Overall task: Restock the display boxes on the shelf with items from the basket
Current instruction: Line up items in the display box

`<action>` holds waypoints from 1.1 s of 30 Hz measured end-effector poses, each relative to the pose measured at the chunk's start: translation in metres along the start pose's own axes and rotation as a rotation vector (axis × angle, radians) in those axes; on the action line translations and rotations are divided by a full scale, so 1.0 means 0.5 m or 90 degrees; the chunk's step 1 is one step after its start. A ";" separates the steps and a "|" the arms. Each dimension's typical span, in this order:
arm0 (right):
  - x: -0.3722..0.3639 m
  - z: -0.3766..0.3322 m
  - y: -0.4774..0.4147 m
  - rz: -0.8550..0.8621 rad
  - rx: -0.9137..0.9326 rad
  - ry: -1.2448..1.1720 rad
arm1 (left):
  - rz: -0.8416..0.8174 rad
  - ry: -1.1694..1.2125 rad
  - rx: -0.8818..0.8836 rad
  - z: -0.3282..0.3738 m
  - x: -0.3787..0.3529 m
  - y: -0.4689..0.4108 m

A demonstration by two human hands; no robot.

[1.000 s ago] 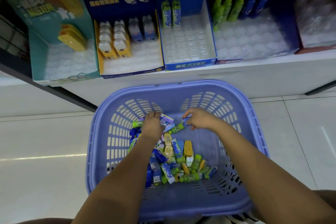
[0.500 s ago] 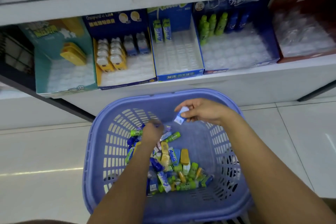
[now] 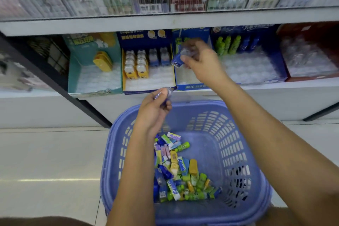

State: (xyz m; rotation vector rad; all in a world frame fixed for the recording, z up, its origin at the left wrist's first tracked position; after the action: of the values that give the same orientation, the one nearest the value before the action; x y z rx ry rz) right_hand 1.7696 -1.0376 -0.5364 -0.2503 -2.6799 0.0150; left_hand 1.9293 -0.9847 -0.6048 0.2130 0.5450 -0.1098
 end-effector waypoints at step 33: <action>-0.104 -0.009 -0.088 -0.073 0.121 0.519 | 0.169 -0.024 -0.151 0.059 0.067 -0.010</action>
State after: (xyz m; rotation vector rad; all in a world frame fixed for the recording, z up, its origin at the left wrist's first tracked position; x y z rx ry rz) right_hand 1.8099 -1.0904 -0.5527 -0.0241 -1.8604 0.1065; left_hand 1.9720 -0.9979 -0.5985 0.0501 0.4827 0.2080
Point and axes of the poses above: each hand's wrist, its own y-axis away from the middle knuckle, its own x-axis out of the back of the hand, z = x × y, the point moved 4 cm from there along -y, towards the middle knuckle, and after that the axes turned 10 degrees about -x, right-handed, at the moved point
